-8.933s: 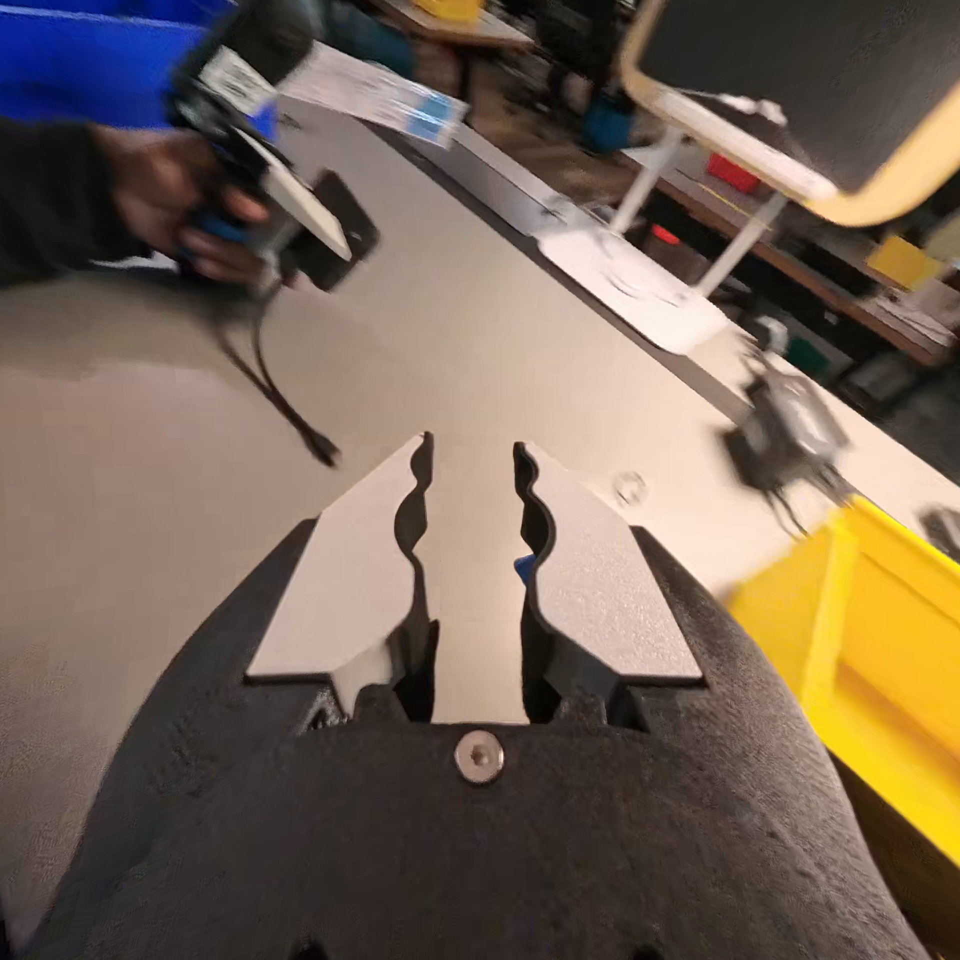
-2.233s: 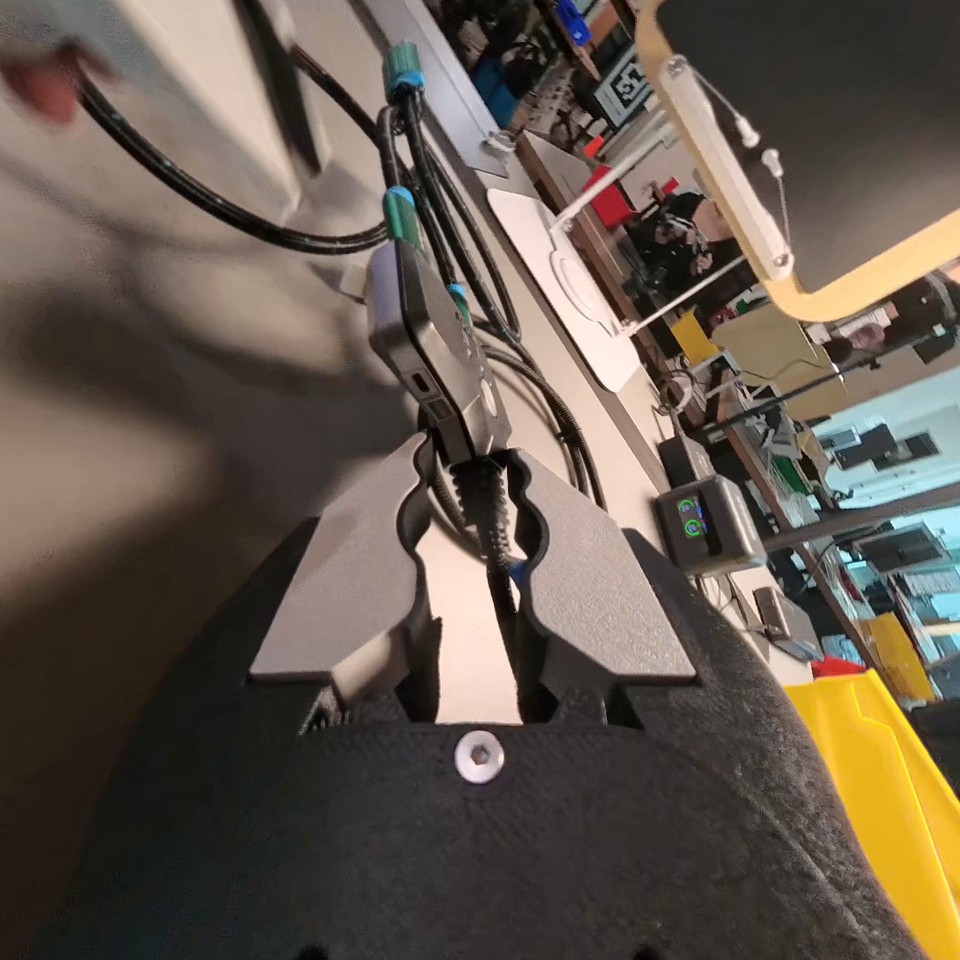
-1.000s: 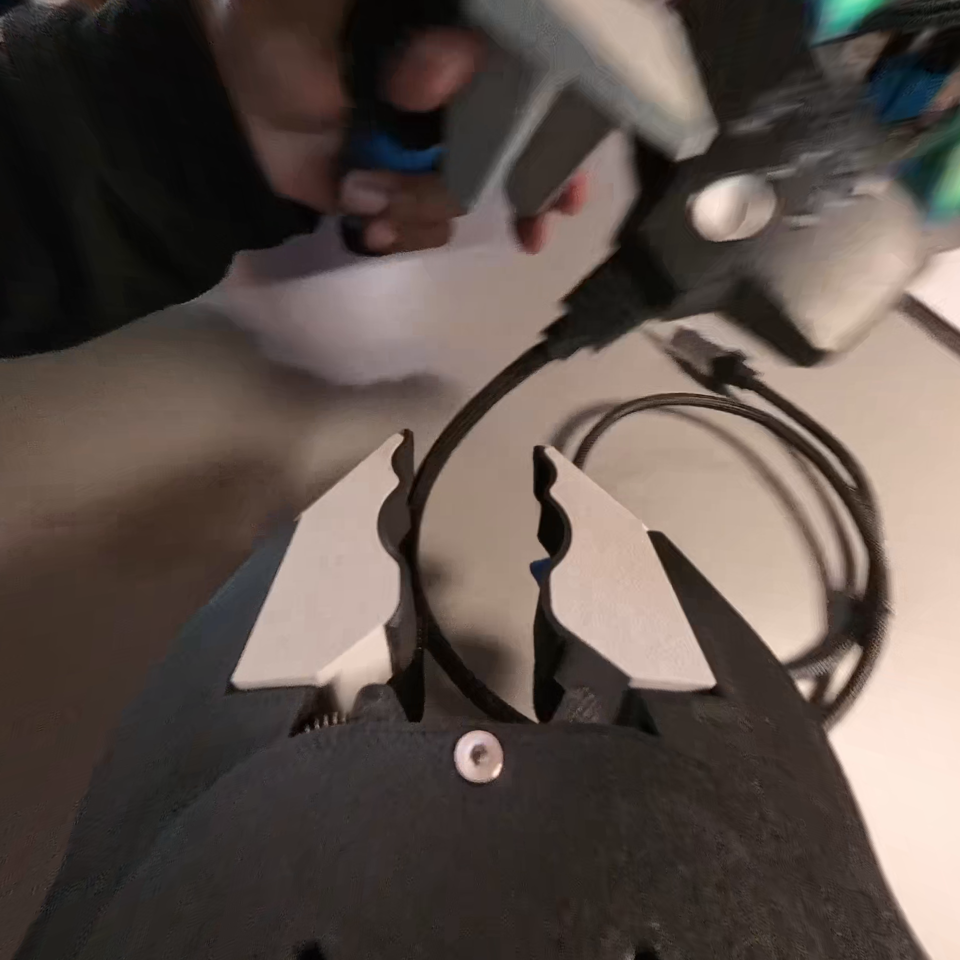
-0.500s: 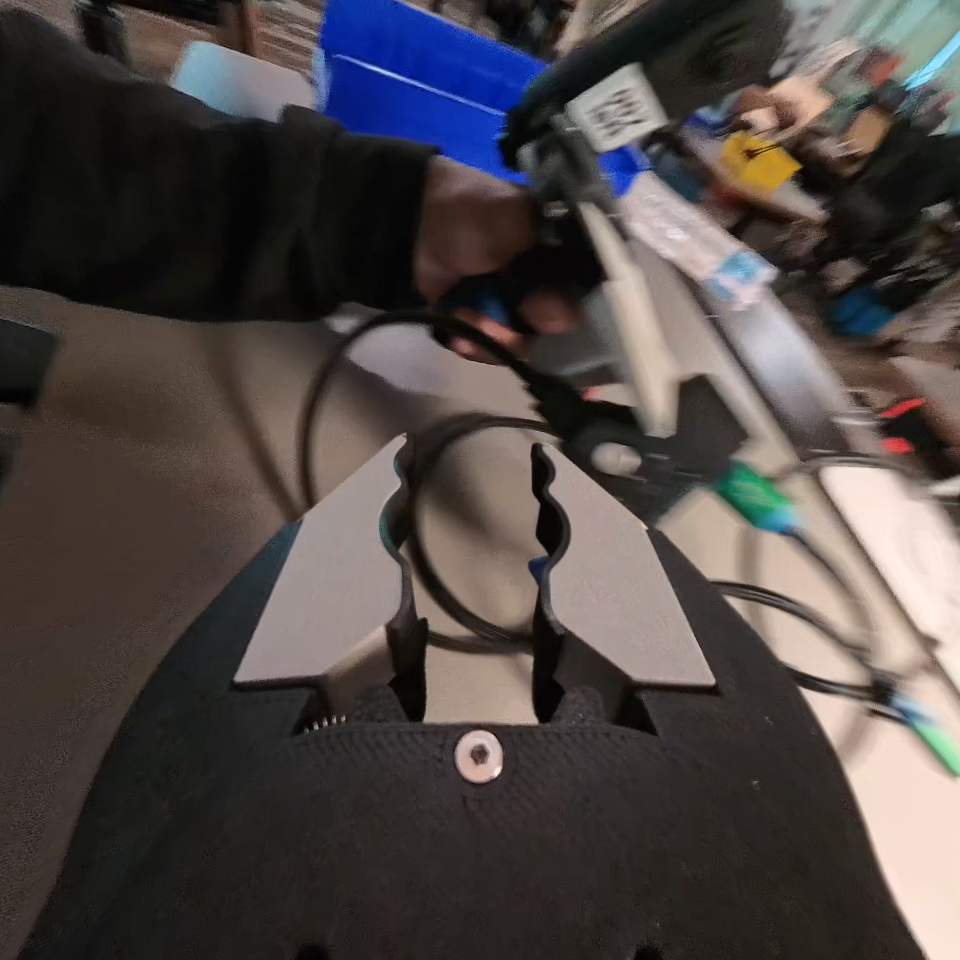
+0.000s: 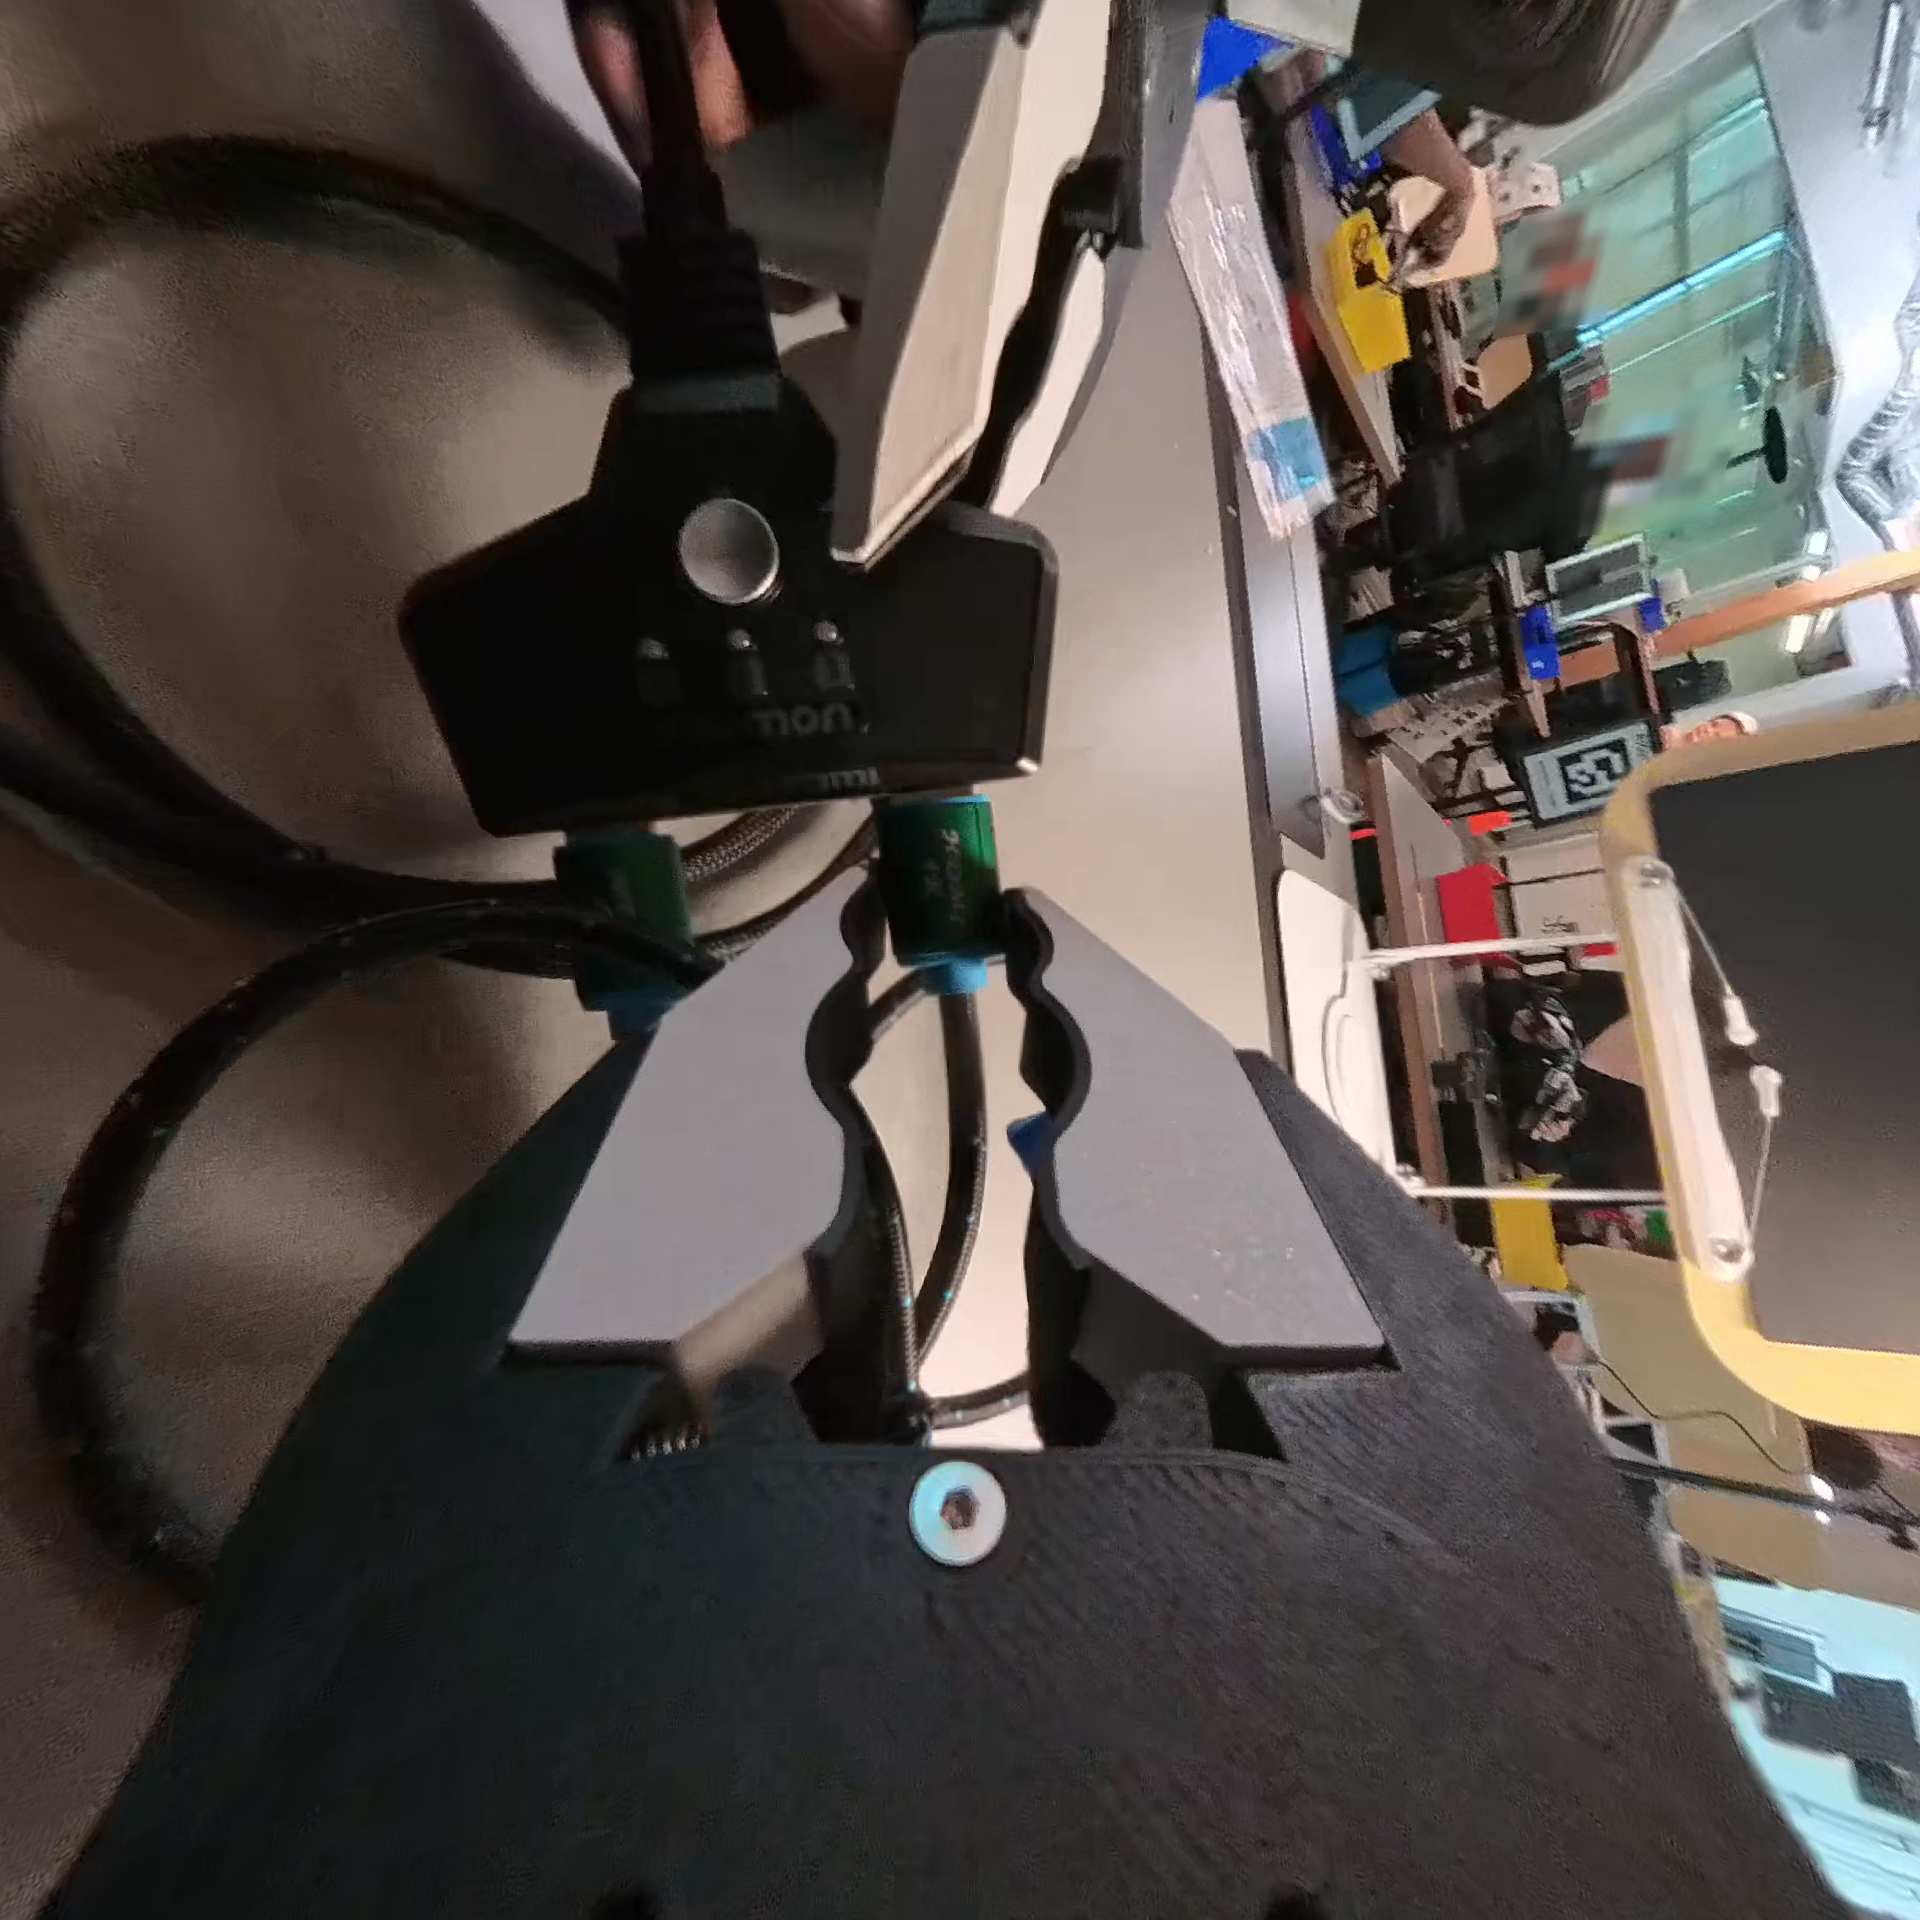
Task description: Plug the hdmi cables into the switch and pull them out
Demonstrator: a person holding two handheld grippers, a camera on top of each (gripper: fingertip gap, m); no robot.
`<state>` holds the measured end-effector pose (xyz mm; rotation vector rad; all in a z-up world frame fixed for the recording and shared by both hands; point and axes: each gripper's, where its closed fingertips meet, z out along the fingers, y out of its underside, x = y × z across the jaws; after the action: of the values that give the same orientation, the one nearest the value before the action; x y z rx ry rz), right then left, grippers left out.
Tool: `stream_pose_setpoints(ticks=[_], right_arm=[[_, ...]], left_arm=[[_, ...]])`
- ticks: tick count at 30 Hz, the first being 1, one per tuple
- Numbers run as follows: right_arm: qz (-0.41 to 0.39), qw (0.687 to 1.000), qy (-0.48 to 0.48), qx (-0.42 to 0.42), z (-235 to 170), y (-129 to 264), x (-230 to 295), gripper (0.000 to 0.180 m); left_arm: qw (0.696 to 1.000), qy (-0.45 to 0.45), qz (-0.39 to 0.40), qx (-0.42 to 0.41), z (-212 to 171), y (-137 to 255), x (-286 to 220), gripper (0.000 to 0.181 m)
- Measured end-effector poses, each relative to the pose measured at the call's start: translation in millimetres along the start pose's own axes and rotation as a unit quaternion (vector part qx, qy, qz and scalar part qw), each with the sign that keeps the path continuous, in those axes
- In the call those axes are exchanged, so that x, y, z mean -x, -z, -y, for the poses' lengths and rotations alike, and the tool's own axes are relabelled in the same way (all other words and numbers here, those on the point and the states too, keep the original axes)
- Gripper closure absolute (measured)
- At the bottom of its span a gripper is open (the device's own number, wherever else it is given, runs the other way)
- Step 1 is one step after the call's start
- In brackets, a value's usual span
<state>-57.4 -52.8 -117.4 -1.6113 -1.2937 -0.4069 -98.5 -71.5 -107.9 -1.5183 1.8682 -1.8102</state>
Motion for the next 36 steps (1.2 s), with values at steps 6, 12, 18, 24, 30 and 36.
stream_pose_setpoints(ticks=[6,12,18,24,30,36], right_arm=[[-0.032,0.999,0.022,-0.004,-4,0,3,0.157],[-0.043,0.998,0.045,-0.001,-6,-2,6,0.158],[-0.020,0.999,0.048,-0.011,-3,-2,15,0.157],[-0.063,0.994,0.087,-0.006,-3,2,4,0.158],[-0.126,0.985,0.117,-0.006,0,8,-13,0.158],[-0.134,0.982,0.134,-0.024,13,7,-7,0.158]], left_arm=[[0.999,0.039,0.020,-0.013,8,-9,4,0.143],[0.995,0.054,0.084,0.018,6,-11,10,0.137],[0.992,0.073,0.087,0.054,-9,-25,11,0.141],[0.993,0.072,0.079,0.054,-5,-20,5,0.142],[0.990,0.021,0.141,-0.016,30,18,3,0.132],[0.994,0.045,0.085,0.041,1,-21,0,0.130]])
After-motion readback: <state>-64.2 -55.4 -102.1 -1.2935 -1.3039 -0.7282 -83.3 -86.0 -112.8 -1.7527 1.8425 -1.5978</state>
